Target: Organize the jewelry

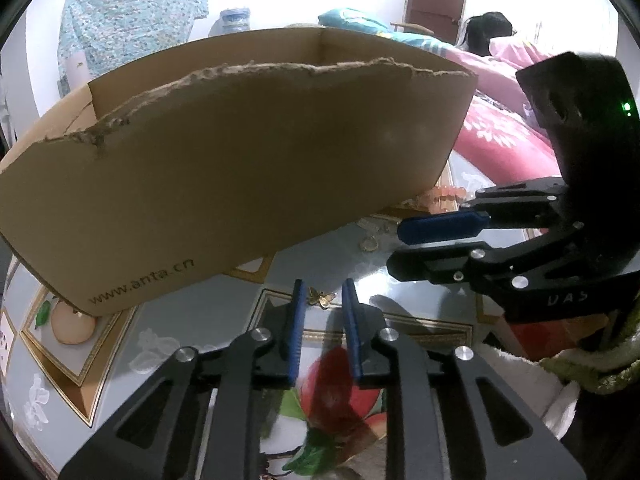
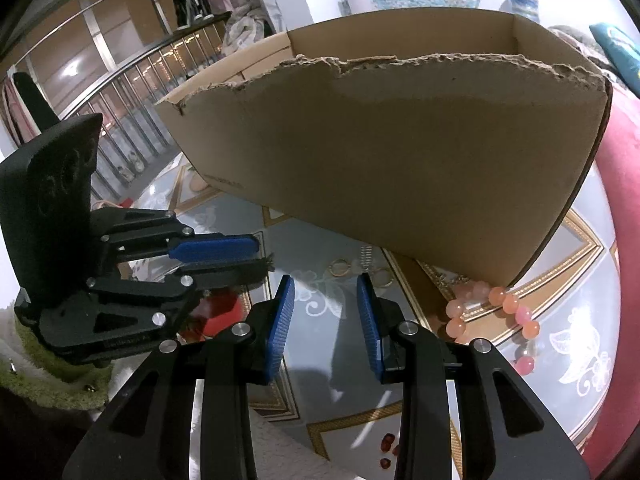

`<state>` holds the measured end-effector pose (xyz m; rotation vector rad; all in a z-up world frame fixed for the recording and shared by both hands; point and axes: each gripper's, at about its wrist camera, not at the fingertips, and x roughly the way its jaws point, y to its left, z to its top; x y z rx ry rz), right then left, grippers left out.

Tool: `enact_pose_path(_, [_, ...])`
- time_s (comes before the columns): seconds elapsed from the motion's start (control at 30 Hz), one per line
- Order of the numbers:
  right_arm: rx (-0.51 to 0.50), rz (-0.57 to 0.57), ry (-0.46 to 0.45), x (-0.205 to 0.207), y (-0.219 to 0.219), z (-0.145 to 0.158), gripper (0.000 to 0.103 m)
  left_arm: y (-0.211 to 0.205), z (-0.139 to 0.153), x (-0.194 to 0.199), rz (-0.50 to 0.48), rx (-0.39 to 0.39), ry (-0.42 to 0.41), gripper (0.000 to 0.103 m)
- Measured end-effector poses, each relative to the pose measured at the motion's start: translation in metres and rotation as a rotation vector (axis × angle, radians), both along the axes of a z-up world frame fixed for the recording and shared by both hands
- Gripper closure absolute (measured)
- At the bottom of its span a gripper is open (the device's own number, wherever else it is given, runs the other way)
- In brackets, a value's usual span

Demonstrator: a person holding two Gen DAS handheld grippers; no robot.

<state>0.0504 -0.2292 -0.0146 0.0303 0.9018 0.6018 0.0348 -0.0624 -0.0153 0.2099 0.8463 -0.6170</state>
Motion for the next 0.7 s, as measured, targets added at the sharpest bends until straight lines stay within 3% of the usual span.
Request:
enact_pose_path(0.37, [0.015,-0.006,0.000,-0.002,-0.004,-0.001,0.071,-0.016,-0.003,0.006,-0.010,0.090,-0.003,0.085])
enact_pose_path(0.5, [0.022,-0.006,-0.002,-0.003,-0.007,0.000,0.071,-0.021,-0.001,0.008,-0.017,0.110,-0.001,0.093])
enact_pose_path(0.7, [0.027,-0.009,-0.007,-0.004,-0.010,0.001,0.071,-0.024,-0.001,0.006,-0.012,0.125,-0.006,0.095])
